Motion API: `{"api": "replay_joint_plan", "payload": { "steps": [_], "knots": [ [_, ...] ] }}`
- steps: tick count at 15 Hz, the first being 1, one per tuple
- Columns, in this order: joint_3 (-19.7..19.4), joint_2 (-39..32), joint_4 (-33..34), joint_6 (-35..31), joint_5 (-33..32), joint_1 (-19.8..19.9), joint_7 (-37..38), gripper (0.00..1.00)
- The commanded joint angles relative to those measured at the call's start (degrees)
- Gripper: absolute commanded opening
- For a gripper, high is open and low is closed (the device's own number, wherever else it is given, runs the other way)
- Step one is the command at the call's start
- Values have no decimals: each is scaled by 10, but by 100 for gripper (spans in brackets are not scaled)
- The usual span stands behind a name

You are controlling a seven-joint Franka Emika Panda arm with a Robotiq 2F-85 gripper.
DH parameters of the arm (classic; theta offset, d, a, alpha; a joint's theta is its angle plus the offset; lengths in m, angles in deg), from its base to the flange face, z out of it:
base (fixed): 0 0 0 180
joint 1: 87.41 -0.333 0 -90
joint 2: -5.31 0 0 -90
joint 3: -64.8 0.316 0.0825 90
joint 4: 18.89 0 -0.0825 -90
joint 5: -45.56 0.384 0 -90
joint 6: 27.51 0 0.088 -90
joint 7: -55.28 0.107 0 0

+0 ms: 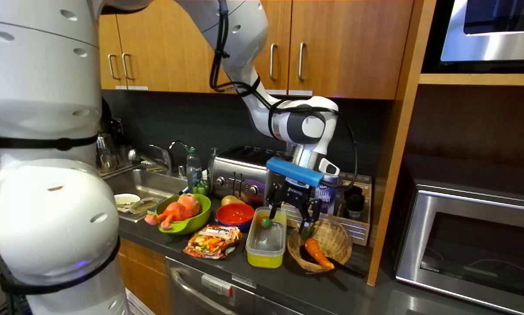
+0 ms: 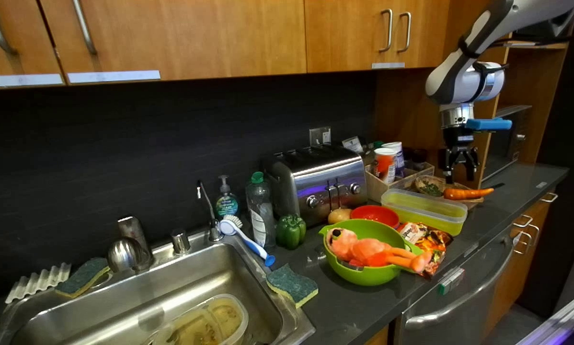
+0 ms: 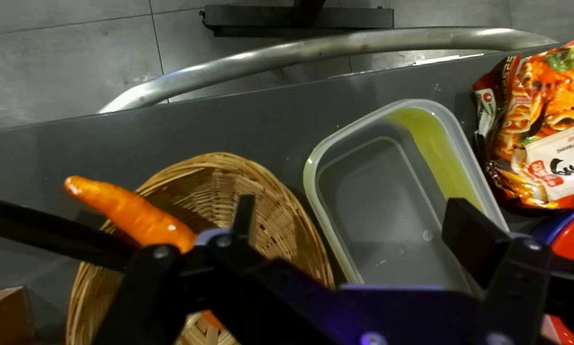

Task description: Put the carrot in the basket.

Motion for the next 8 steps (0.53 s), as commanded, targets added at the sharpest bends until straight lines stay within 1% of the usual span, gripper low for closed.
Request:
{"api": "replay_joint_plan", "payload": {
  "steps": [1,8],
  "knots": [
    [-1,66,-59,-21,-13,-14,39,100],
    [12,152,-131,-47,-17,-43,51,100]
  ]
}}
